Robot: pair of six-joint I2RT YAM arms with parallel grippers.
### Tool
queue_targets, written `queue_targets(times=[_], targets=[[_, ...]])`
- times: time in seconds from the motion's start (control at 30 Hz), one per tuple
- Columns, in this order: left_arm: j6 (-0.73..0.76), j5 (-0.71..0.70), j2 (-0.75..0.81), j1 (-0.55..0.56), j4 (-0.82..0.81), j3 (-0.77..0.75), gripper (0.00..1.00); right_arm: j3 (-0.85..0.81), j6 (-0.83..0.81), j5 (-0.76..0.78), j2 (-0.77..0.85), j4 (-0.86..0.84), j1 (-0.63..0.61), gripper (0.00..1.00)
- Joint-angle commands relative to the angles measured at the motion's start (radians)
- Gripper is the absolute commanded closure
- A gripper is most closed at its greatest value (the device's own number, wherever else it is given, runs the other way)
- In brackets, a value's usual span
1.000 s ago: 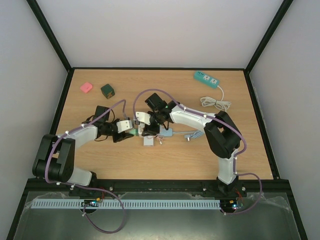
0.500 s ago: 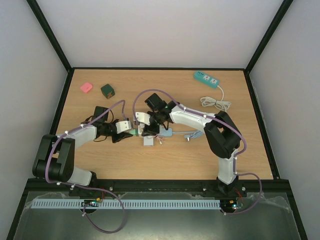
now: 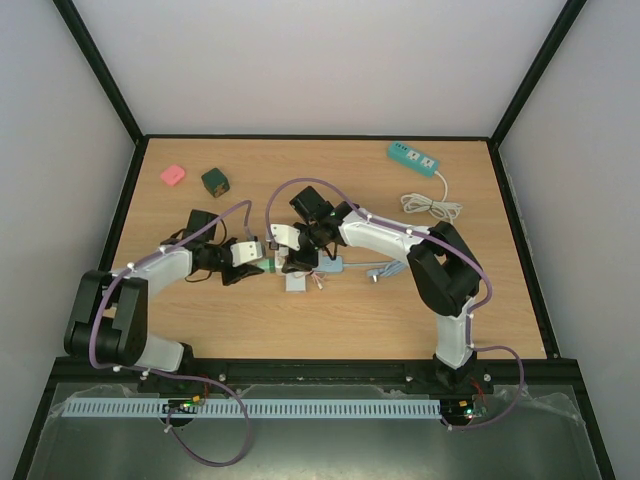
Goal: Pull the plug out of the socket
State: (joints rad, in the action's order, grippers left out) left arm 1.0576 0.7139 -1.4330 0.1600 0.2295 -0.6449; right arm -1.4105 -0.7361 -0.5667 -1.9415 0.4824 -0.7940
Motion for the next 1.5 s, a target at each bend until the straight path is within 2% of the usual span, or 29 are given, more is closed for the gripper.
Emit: queue_targets(times=[0.0, 0.37, 0.97, 1.2, 1.47], targets=[[0.047, -0.031, 0.033, -0.033, 0.073, -0.033, 0.78, 0.012, -0.006, 0.068, -0.035, 0.06, 0.024, 0.88], [0.109, -0.063, 0.011, -0.073, 0.133, -0.052, 0.82, 0.017, 0.003, 0.089, -0.036, 0.065, 0.027, 0.95], [0.189, -0.026, 0.015, -0.212, 0.208, -0.1, 0.84, 0.026, -0.003, 0.1, -0.035, 0.065, 0.027, 0.95], [0.082, -0.033, 0.023, -0.288, 0.153, -0.149, 0.82, 0.02, 0.006, 0.087, -0.017, 0.06, 0.028, 0.88], [-0.071, -0.226, -0.017, -0.377, -0.053, -0.232, 0.81, 0.01, 0.016, 0.082, -0.004, 0.06, 0.027, 0.84]])
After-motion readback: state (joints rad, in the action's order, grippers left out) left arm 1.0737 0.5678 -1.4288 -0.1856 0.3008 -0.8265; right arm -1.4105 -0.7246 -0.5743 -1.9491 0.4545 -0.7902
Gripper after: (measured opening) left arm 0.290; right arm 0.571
